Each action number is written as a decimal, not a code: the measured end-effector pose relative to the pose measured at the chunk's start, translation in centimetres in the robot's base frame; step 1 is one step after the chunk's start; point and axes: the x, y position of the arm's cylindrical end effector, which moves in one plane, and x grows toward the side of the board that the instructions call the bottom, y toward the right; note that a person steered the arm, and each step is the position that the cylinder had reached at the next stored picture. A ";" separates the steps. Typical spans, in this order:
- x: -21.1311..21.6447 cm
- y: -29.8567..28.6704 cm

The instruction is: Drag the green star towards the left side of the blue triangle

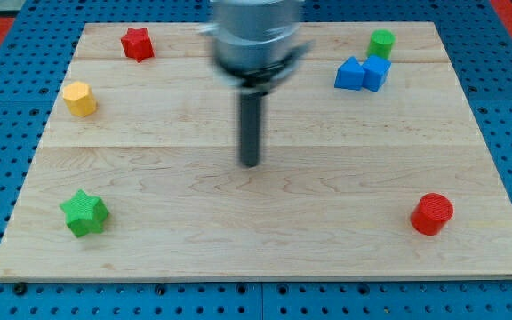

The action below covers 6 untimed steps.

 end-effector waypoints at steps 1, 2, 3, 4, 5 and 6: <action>7.0 -7.7; 10.0 -14.5; 6.6 -15.7; 6.0 -7.4; 1.6 -8.7; 8.3 -9.5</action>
